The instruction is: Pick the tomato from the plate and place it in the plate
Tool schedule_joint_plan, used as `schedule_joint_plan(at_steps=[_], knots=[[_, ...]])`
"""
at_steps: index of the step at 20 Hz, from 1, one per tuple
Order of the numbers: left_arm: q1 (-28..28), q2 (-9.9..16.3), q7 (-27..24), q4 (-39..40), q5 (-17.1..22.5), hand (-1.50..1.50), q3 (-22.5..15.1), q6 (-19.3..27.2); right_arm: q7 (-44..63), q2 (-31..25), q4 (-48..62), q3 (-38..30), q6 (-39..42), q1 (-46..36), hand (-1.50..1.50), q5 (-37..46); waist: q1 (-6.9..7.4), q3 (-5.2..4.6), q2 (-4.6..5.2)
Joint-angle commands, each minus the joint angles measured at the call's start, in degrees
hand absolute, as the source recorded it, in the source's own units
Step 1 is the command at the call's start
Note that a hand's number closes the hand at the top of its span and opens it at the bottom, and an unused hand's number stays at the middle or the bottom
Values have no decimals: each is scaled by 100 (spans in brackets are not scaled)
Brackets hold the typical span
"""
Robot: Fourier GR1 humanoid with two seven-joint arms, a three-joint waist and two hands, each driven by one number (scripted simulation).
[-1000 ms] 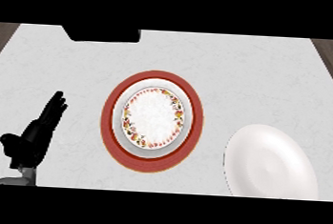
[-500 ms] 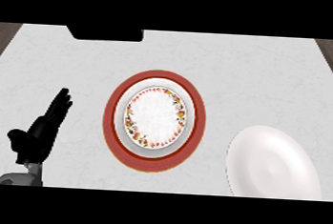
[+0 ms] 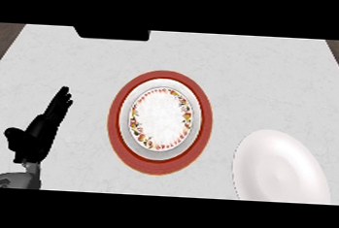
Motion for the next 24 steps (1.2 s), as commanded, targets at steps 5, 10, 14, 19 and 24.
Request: schedule_joint_plan(at_steps=[5,10,14,19,24], knots=[[56,-26,9,-98,-20,0,-40,-127,1292,206,571,59,1322,-2377,150,-252,147,2,44],[-249,-106,-139,259,-69,0,-21,-93,1678,192,1339,-166,832,-3089,150,-1103,202,-2,82],[-338,57,49,117,-29,0,7,-225,1673,183,1675,-543,631,-3502,150,-1593,282,2,92],[-330,-91,40,29,-127,0,-138,-138,1676,176,1955,-781,544,-3761,150,-2036,359,1,117],[-284,-112,81,19,-84,0,-117,-143,1824,175,1659,-1106,-149,-3694,150,-2205,385,14,110]])
